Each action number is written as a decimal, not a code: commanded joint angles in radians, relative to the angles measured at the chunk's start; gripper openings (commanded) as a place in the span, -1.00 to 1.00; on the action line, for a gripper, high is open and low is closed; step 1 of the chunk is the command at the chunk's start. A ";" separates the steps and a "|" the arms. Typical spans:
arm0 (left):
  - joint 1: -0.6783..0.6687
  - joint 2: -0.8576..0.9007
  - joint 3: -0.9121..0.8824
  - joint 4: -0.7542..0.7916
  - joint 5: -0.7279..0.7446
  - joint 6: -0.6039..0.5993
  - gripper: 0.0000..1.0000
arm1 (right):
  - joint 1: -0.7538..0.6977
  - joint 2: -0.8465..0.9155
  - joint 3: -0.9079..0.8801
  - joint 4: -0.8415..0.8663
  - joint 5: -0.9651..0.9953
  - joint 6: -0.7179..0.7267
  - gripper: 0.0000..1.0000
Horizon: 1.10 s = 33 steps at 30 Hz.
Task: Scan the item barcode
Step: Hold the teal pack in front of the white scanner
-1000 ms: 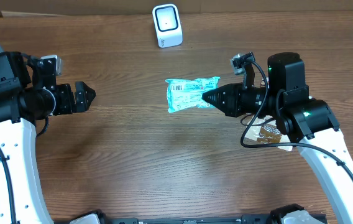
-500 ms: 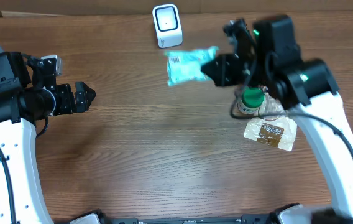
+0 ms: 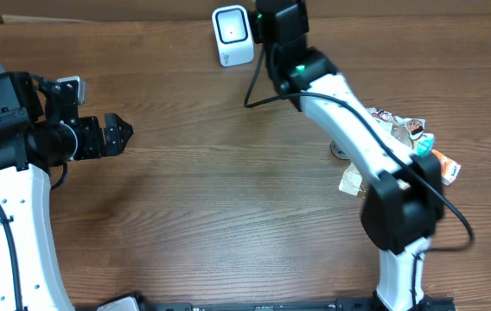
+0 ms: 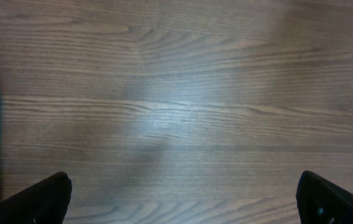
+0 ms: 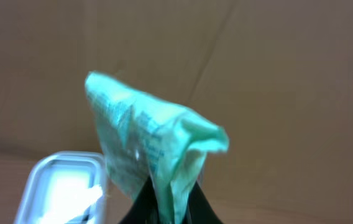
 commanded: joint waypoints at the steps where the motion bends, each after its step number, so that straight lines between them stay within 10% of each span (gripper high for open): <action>1: -0.004 -0.002 0.006 -0.001 0.001 0.014 0.99 | 0.006 0.111 0.026 0.257 0.115 -0.406 -0.92; 7: -0.003 -0.002 0.006 -0.001 0.001 0.014 0.99 | 0.006 0.270 0.026 0.432 -0.032 -0.771 -0.92; 33: -0.003 -0.002 0.006 -0.001 0.001 0.015 0.99 | 0.035 0.304 0.025 0.494 0.022 -0.829 -0.92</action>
